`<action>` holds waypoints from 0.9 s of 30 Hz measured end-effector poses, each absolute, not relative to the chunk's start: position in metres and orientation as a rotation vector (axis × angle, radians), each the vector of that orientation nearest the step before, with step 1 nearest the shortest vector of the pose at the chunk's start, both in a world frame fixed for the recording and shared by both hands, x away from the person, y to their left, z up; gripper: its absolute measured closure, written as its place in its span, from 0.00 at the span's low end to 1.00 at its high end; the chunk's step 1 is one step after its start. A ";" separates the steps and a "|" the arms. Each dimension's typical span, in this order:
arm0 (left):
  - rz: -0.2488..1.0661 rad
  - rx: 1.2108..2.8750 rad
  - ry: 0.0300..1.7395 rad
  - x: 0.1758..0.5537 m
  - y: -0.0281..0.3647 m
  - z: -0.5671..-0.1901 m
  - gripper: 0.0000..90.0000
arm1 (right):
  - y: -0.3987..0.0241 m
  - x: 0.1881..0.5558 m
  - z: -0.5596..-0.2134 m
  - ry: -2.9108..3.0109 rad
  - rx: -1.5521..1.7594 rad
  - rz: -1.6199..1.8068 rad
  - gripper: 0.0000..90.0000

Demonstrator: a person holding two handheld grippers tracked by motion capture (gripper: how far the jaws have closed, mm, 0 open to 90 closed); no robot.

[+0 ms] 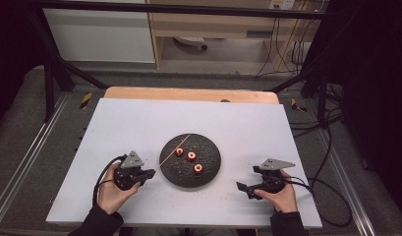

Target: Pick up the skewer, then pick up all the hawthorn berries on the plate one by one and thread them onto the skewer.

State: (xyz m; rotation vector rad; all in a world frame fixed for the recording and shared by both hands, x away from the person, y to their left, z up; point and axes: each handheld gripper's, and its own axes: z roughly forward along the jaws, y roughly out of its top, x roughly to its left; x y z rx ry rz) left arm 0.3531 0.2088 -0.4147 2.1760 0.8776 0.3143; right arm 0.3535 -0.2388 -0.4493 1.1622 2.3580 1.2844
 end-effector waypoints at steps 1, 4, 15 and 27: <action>0.317 2.159 0.880 0.351 0.214 -0.416 0.98 | -0.237 0.354 -0.449 2.360 1.167 1.281 0.04; 0.321 2.145 0.881 0.349 0.219 -0.417 0.98 | -0.234 0.356 -0.448 2.369 1.165 1.268 0.04; 0.355 2.085 0.882 0.340 0.235 -0.425 0.98 | -0.218 0.361 -0.440 2.383 1.160 1.259 0.04; 0.369 2.068 0.878 0.336 0.244 -0.429 0.98 | -0.188 0.374 -0.426 2.430 1.169 1.236 0.04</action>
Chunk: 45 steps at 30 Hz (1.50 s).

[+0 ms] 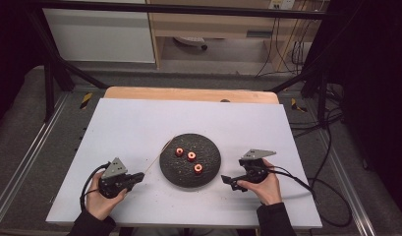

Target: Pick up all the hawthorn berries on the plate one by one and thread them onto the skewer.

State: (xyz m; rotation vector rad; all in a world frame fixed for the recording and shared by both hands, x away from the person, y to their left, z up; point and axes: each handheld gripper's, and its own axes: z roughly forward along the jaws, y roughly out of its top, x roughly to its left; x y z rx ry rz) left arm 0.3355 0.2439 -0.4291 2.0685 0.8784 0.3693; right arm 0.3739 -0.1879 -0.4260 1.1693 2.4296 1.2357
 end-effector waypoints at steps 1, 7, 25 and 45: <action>0.369 2.069 0.878 0.335 0.244 -0.429 0.98 | -0.184 0.375 -0.425 2.437 1.164 1.227 0.04; 0.370 2.067 0.873 0.335 0.244 -0.430 0.98 | -0.155 0.386 -0.409 2.503 1.114 1.185 0.02; 0.375 2.059 0.868 0.333 0.245 -0.431 0.98 | -0.099 0.404 -0.401 2.579 1.159 1.013 0.13; 0.370 2.069 0.860 0.333 0.243 -0.432 0.98 | -0.071 0.418 -0.411 2.651 1.254 0.920 0.48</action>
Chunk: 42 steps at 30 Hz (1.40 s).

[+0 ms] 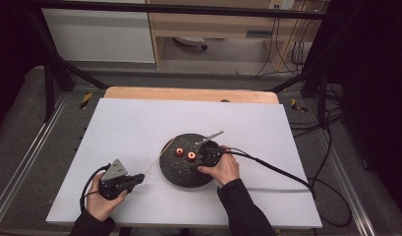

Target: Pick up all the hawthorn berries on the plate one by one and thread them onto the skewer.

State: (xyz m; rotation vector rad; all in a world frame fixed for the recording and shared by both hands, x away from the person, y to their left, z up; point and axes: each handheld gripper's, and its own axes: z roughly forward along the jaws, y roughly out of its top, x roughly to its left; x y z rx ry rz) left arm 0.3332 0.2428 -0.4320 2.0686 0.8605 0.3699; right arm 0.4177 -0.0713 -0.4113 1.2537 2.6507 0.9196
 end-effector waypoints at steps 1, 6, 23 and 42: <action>0.370 2.068 0.861 0.333 0.243 -0.432 0.98 | -0.070 0.418 -0.412 2.662 1.266 0.908 0.50; 0.369 2.068 0.862 0.333 0.243 -0.432 0.98 | -0.069 0.420 -0.415 2.682 1.278 0.860 0.57; 0.368 2.074 0.856 0.333 0.242 -0.432 0.98 | -0.068 0.421 -0.418 2.693 1.267 0.834 0.67; 0.373 2.073 0.844 0.330 0.240 -0.431 0.98 | -0.090 0.412 -0.390 2.515 1.286 1.192 0.68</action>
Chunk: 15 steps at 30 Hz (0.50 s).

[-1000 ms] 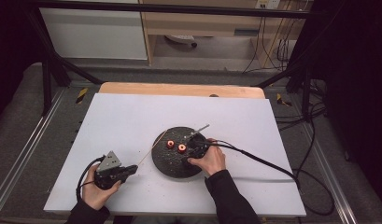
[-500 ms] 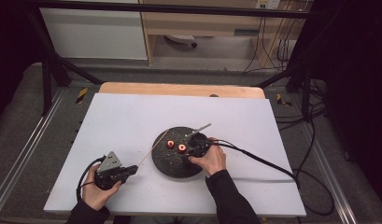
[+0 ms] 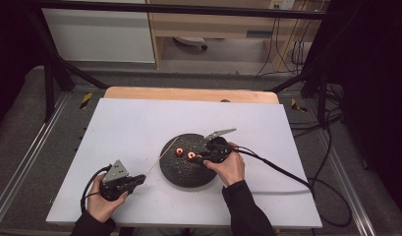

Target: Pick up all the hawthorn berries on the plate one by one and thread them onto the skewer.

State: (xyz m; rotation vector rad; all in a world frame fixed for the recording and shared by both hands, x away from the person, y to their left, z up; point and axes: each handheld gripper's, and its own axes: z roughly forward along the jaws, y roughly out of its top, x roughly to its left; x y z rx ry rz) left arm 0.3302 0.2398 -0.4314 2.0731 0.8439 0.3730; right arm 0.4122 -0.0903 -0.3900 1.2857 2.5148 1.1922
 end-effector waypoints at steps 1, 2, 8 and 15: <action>0.374 2.072 0.843 0.330 0.240 -0.431 0.98 | -0.092 0.412 -0.390 2.502 1.283 1.217 0.68; 0.376 2.071 0.844 0.330 0.240 -0.432 0.98 | -0.093 0.411 -0.391 2.492 1.287 1.239 0.68; 0.372 2.070 0.846 0.329 0.240 -0.432 0.98 | -0.099 0.408 -0.393 2.412 1.322 1.366 0.68; 0.368 2.061 0.849 0.329 0.239 -0.432 0.98 | -0.105 0.405 -0.401 2.278 1.352 1.551 0.68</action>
